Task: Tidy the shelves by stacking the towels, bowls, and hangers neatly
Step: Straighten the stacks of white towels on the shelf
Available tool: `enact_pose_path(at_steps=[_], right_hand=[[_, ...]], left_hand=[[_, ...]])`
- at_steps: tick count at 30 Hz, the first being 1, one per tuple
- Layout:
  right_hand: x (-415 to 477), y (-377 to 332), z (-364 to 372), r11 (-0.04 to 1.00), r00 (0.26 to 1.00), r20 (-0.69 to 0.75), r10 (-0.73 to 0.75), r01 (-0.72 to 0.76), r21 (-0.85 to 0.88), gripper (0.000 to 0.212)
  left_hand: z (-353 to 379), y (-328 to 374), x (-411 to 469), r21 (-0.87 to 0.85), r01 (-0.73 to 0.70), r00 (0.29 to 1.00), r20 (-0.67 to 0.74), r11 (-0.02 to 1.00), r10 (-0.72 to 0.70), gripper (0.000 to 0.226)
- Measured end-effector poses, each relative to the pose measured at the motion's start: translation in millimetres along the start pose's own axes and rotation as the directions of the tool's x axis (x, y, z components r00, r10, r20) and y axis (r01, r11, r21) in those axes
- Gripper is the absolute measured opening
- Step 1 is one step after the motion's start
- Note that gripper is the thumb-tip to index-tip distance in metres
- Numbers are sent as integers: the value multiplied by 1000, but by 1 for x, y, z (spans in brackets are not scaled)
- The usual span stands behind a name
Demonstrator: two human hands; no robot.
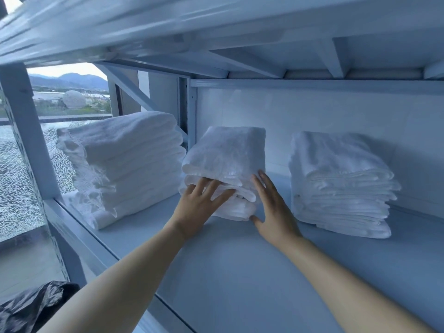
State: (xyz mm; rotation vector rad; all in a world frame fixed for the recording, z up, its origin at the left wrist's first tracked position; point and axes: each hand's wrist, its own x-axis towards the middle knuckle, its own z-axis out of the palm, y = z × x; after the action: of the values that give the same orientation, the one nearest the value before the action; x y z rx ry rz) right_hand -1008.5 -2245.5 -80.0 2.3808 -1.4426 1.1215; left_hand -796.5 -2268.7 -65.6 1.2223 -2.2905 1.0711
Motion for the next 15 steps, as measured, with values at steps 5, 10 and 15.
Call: enact_pose_path(at_steps=[5, 10, 15], right_hand=[[-2, -1, -3, 1000, 1000, 16, 8, -9, 29, 103], [-11, 2, -10, 1000, 998, 60, 0, 1, -18, 102], [-15, 0, -12, 997, 997, 67, -44, 48, -59, 104]], left_hand=[[-7, 4, 9, 35, 38, 999, 4, 999, -38, 79], [-9, 6, 9, 54, 25, 999, 39, 998, -27, 79], [-14, 0, 1, 48, 4, 1000, 22, 999, -5, 76]])
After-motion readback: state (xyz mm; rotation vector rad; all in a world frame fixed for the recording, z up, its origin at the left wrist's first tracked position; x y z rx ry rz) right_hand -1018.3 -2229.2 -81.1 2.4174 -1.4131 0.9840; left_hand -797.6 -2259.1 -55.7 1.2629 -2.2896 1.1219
